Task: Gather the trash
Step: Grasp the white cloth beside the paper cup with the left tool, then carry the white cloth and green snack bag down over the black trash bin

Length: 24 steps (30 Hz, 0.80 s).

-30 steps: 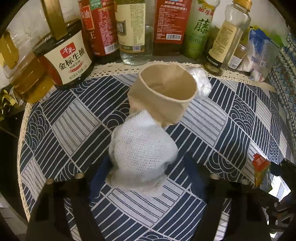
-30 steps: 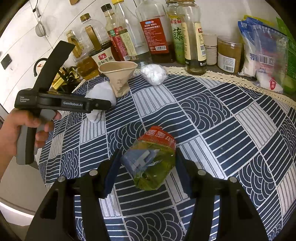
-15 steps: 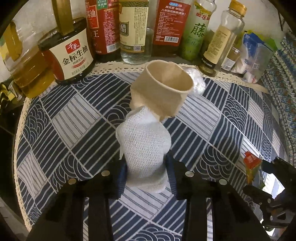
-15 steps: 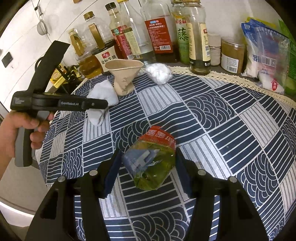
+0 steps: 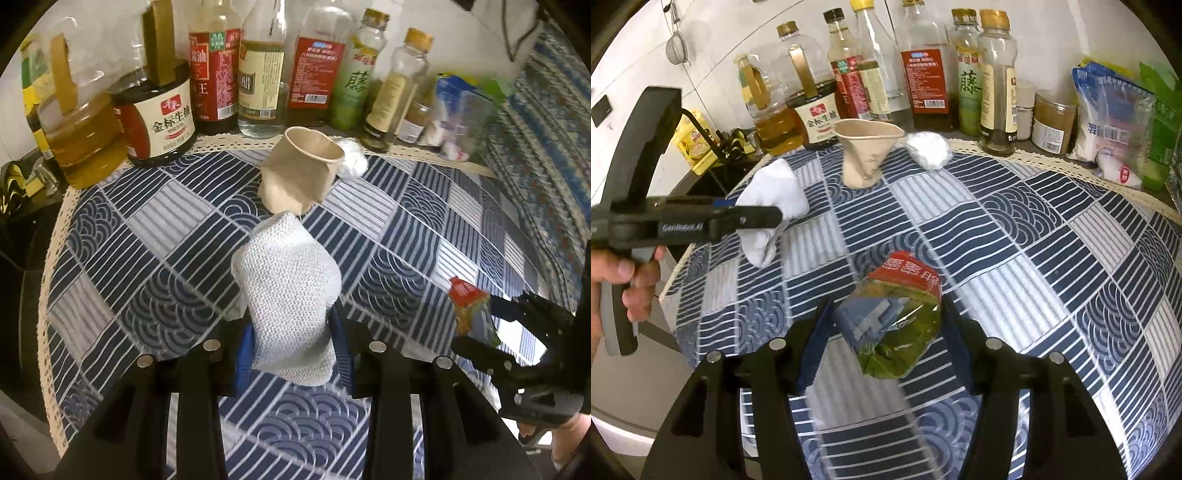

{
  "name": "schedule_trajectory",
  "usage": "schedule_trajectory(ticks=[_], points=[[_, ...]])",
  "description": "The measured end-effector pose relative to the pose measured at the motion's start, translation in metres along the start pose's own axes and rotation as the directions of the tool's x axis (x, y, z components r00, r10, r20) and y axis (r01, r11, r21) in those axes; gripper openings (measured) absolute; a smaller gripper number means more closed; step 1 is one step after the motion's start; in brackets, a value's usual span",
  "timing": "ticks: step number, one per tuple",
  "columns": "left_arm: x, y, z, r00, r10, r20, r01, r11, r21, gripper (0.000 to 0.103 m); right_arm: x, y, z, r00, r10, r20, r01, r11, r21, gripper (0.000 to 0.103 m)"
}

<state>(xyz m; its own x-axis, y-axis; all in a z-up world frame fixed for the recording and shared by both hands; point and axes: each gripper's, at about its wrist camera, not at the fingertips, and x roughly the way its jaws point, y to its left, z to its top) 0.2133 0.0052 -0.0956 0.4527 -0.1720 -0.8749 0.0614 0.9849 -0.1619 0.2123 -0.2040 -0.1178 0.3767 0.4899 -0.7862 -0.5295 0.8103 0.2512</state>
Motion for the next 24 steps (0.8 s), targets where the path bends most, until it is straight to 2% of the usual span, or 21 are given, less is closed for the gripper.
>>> schedule_trajectory(ticks=[9, 24], points=[[-0.046, 0.017, -0.051, 0.999, -0.036, 0.036, 0.035, 0.998, 0.045, 0.035, -0.018, 0.054, -0.019, 0.999, -0.031, 0.033, 0.031, 1.0, 0.006, 0.058], [-0.118, 0.044, -0.141, 0.993, -0.09, 0.076, 0.087, 0.995, 0.04, 0.035, -0.028, 0.146, -0.062, 0.999, -0.024, 0.035, 0.024, 1.0, -0.007, 0.058]])
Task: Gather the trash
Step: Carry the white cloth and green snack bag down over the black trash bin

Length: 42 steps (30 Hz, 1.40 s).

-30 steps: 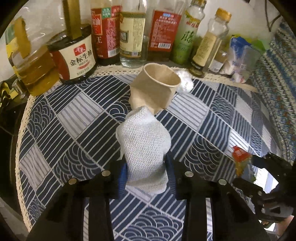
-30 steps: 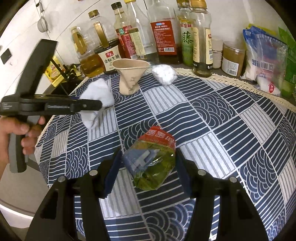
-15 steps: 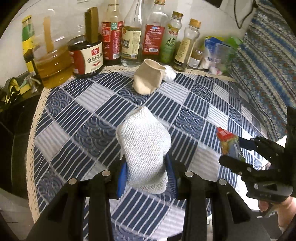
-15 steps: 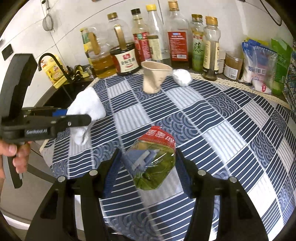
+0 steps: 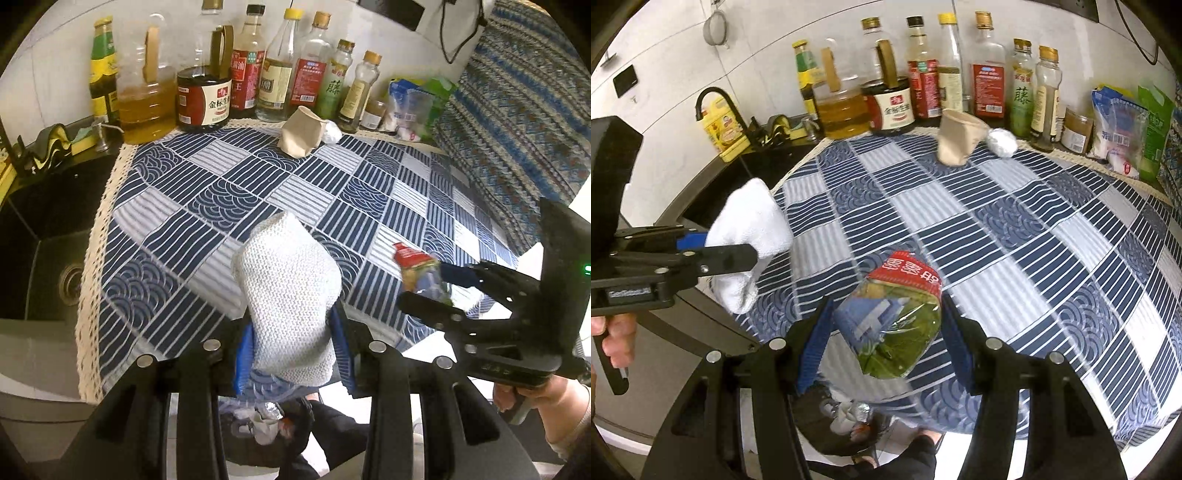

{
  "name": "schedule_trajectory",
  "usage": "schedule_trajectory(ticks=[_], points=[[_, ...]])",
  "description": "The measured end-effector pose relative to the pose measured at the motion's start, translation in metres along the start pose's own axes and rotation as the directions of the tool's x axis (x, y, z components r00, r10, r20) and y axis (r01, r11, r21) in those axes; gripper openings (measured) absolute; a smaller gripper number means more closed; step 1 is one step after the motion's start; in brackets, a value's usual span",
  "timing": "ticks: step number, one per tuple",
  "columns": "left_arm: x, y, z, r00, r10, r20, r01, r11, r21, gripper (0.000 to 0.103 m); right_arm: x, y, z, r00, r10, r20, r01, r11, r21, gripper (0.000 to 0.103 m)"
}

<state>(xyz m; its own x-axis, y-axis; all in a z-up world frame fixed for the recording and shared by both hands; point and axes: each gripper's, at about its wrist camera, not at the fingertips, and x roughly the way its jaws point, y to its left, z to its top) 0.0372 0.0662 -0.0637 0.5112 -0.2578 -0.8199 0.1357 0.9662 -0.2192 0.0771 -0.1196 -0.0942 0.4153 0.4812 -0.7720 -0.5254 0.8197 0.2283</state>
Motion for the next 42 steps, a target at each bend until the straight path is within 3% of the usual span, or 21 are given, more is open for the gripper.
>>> schedule_trajectory(ticks=[9, 24, 42], points=[[-0.025, 0.012, -0.044, 1.0, -0.024, -0.007, 0.024, 1.0, -0.014, 0.035, -0.005, 0.046, -0.025, 1.0, 0.022, -0.019, -0.023, 0.999, -0.029, 0.058], [-0.016, 0.035, -0.106, 0.995, -0.038, -0.091, 0.03, 0.996, -0.087, 0.035, 0.02, 0.083, -0.073, 0.989, 0.075, -0.125, -0.082, 0.995, -0.05, 0.058], [0.028, 0.059, -0.177, 0.97, -0.069, -0.235, 0.012, 0.972, -0.233, 0.035, 0.079, 0.093, -0.135, 0.938, 0.103, -0.331, -0.139, 0.986, -0.089, 0.058]])
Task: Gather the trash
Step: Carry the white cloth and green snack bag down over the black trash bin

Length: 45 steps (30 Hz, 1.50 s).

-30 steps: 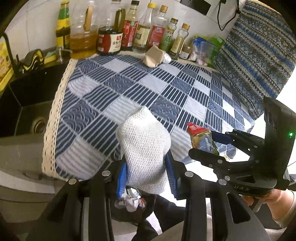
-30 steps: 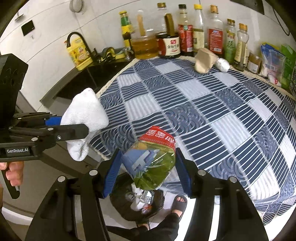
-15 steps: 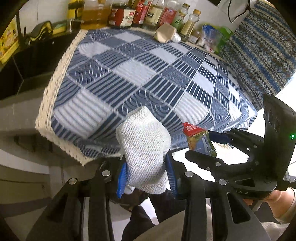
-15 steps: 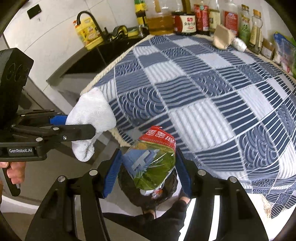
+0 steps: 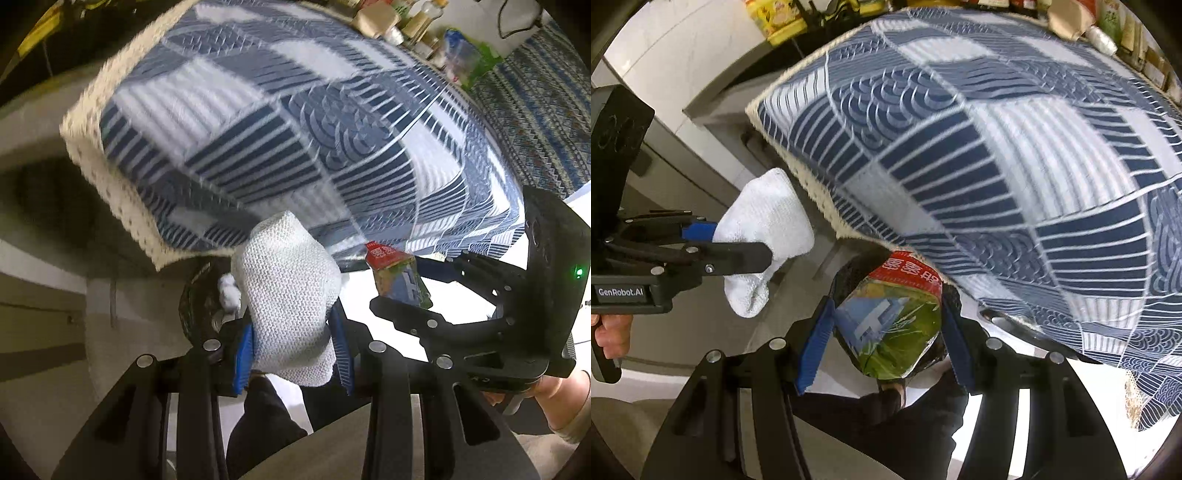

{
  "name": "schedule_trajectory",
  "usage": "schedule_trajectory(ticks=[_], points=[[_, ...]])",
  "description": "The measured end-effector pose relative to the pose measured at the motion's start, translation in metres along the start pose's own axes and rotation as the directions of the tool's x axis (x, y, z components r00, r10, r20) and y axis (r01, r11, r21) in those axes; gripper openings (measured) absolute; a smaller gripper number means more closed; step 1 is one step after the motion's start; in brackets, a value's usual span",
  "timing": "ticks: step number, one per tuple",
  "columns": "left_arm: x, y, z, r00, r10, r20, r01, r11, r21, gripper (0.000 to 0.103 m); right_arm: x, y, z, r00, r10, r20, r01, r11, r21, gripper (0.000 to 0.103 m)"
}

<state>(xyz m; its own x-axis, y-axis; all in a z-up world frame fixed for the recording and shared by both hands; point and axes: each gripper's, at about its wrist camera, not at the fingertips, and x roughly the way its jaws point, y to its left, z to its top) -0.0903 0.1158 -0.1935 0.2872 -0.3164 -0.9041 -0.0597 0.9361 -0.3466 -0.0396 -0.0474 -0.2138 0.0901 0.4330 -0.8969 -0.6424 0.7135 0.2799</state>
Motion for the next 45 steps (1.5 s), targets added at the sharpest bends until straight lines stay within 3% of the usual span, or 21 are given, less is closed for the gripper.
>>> schedule_trajectory(ticks=[27, 40, 43, 45], points=[[0.1, 0.06, -0.028, 0.98, 0.0, -0.198, -0.04, 0.98, -0.197, 0.035, 0.114, 0.002, -0.014, 0.979, 0.055, -0.196, -0.062, 0.998, -0.029, 0.058], [0.124, 0.07, -0.025, 0.971, -0.009, -0.24, -0.049, 0.971, -0.236, 0.036, 0.118, -0.013, -0.01, 0.974, 0.075, -0.216, -0.077, 0.997, -0.002, 0.059], [0.123, 0.07, -0.022, 0.971, -0.011, -0.237, -0.048, 0.969, -0.242, 0.038, 0.112, -0.015, -0.006, 0.977, 0.092, -0.192, -0.094, 0.996, -0.002, 0.059], [0.124, 0.071, -0.021, 0.969, -0.015, -0.247, -0.049, 0.967, -0.25, 0.048, 0.111, -0.016, -0.005, 0.976, 0.094, -0.195, -0.096, 0.995, 0.002, 0.059]])
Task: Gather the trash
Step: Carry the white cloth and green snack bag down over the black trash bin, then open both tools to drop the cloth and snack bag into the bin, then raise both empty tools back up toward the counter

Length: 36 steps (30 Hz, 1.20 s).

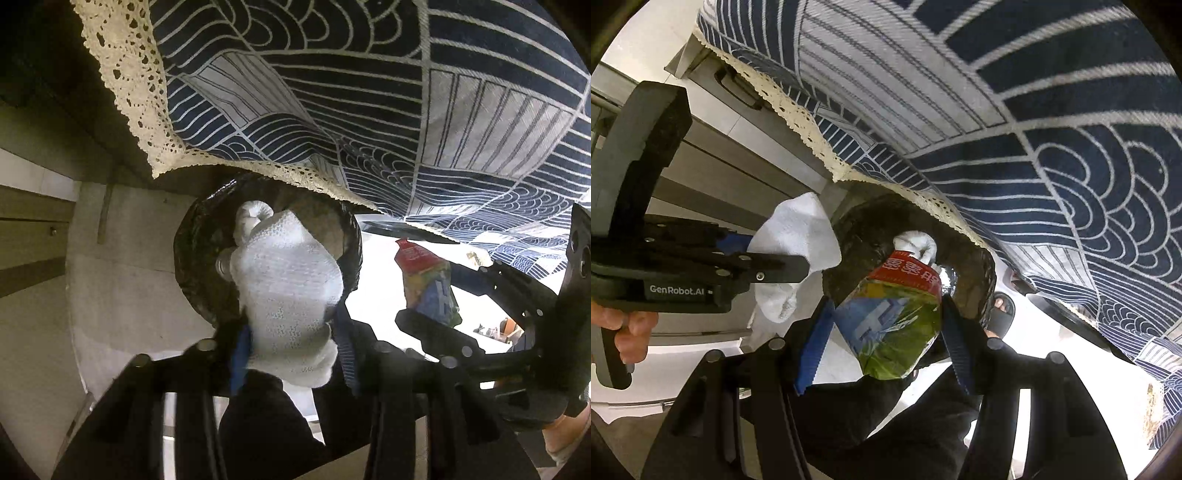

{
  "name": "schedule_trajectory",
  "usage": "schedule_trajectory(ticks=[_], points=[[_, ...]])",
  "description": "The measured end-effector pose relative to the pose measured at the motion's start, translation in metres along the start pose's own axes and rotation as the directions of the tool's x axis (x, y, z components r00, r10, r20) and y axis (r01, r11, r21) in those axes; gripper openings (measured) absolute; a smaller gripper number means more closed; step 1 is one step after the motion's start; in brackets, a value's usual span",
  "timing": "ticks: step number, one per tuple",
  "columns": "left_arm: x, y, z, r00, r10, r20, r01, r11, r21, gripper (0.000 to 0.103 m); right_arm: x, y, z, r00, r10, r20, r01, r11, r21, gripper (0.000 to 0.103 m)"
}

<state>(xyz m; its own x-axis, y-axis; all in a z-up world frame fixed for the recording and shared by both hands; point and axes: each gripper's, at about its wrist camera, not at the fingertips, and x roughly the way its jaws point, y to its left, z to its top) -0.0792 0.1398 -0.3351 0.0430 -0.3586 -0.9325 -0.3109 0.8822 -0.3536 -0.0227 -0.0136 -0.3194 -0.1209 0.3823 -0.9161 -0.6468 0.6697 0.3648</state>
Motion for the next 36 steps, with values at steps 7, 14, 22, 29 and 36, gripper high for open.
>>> schedule_trajectory(ticks=[7, 14, 22, 29, 36], points=[[-0.001, 0.005, 0.005, 1.0, 0.002, 0.002, -0.002, 1.0, -0.027, 0.063, -0.012, 0.0, 0.0, 0.999, -0.018, 0.037, 0.018, 1.0, 0.001, 0.075], [-0.006, 0.0, 0.006, 1.0, -0.001, 0.014, 0.001, 1.0, -0.02, 0.063, -0.019, 0.002, -0.003, 0.999, -0.023, 0.049, 0.023, 1.0, 0.002, 0.075], [-0.022, -0.005, 0.004, 0.999, -0.019, 0.051, 0.02, 1.0, -0.013, 0.063, -0.042, 0.013, -0.002, 0.995, -0.038, 0.089, 0.038, 0.999, 0.001, 0.075], [-0.054, -0.012, -0.008, 0.993, -0.033, 0.111, 0.03, 0.999, 0.027, 0.063, -0.074, 0.025, 0.0, 0.983, -0.074, 0.166, 0.073, 0.997, 0.014, 0.075], [-0.102, -0.031, -0.009, 0.974, -0.08, 0.21, 0.06, 0.993, 0.1, 0.063, -0.115, 0.039, 0.004, 0.959, -0.121, 0.255, 0.12, 0.993, 0.02, 0.075]])
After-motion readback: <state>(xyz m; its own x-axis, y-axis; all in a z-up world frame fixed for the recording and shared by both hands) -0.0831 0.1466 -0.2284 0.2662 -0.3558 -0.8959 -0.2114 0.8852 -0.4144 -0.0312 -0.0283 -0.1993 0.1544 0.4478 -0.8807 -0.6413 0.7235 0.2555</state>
